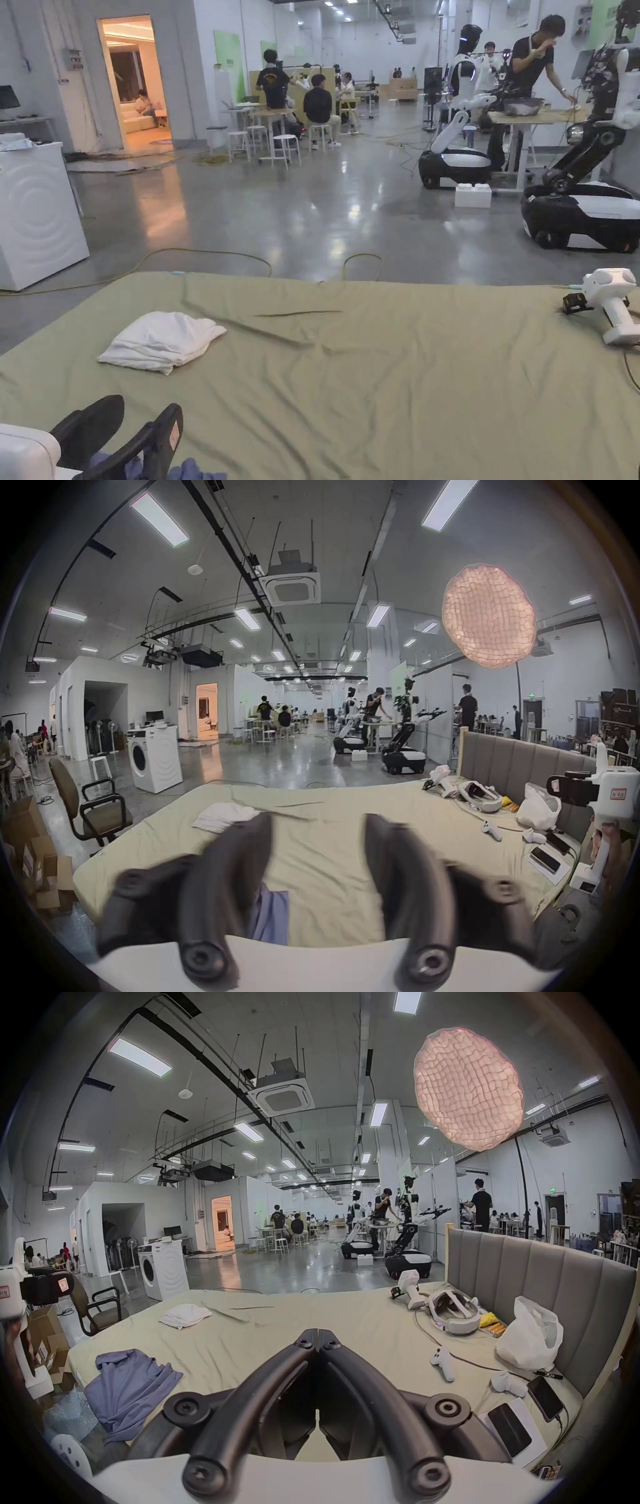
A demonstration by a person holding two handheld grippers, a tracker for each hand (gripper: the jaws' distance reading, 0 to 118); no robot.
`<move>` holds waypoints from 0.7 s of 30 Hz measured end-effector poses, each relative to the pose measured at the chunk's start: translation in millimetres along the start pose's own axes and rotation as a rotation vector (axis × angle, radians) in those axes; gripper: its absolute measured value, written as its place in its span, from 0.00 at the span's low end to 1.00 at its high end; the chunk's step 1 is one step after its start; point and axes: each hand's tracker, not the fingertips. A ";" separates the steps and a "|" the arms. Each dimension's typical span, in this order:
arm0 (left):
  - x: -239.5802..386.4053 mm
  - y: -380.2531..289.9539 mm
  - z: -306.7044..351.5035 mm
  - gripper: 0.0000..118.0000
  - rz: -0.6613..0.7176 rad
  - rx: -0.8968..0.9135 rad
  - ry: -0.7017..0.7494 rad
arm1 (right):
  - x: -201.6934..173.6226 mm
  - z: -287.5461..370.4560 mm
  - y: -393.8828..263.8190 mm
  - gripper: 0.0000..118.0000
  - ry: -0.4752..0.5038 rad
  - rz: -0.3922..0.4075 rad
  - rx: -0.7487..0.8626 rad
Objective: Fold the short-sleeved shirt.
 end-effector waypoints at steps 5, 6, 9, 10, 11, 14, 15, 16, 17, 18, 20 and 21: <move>-50.6 -20.0 -17.0 0.74 -0.002 -0.112 0.097 | -7.3 -12.6 -11.1 0.00 0.033 -0.004 -0.069; -62.8 -28.9 -29.0 0.77 -0.002 -0.165 0.105 | -8.7 -15.8 -13.9 0.00 0.036 -0.005 -0.078; -99.9 -63.2 -71.5 0.80 0.070 -0.333 0.089 | -13.3 -25.1 -22.8 0.00 0.054 -0.016 -0.134; -113.9 -79.2 -90.0 0.80 0.112 -0.407 0.083 | -13.8 -28.9 -26.8 0.00 0.057 -0.016 -0.151; -127.8 -99.1 -111.4 0.80 0.141 -0.497 0.097 | -14.9 -32.0 -30.7 0.00 0.061 -0.017 -0.173; -162.8 -157.5 -167.4 0.80 0.190 -0.664 0.162 | -16.6 -40.5 -42.8 0.00 0.063 -0.009 -0.241; -173.5 -173.8 -184.2 0.80 0.229 -0.714 0.165 | -16.7 -43.4 -47.2 0.00 0.057 0.000 -0.265; -181.4 -186.9 -197.5 0.80 0.260 -0.742 0.172 | -16.3 -46.2 -51.0 0.00 0.052 0.000 -0.286; -195.4 -206.9 -212.7 0.80 0.280 -0.776 0.159 | -15.0 -49.9 -55.4 0.00 0.046 -0.010 -0.314; -200.3 -222.1 -225.7 0.80 0.282 -0.819 0.165 | -13.4 -53.9 -59.3 0.00 0.039 -0.032 -0.340; -206.1 -250.8 -247.8 0.80 0.263 -0.936 0.181 | -7.3 -61.5 -65.7 0.00 0.042 -0.116 -0.387; -197.8 -252.4 -249.4 0.80 0.239 -0.949 0.190 | -4.2 -64.5 -68.2 0.00 0.039 -0.151 -0.407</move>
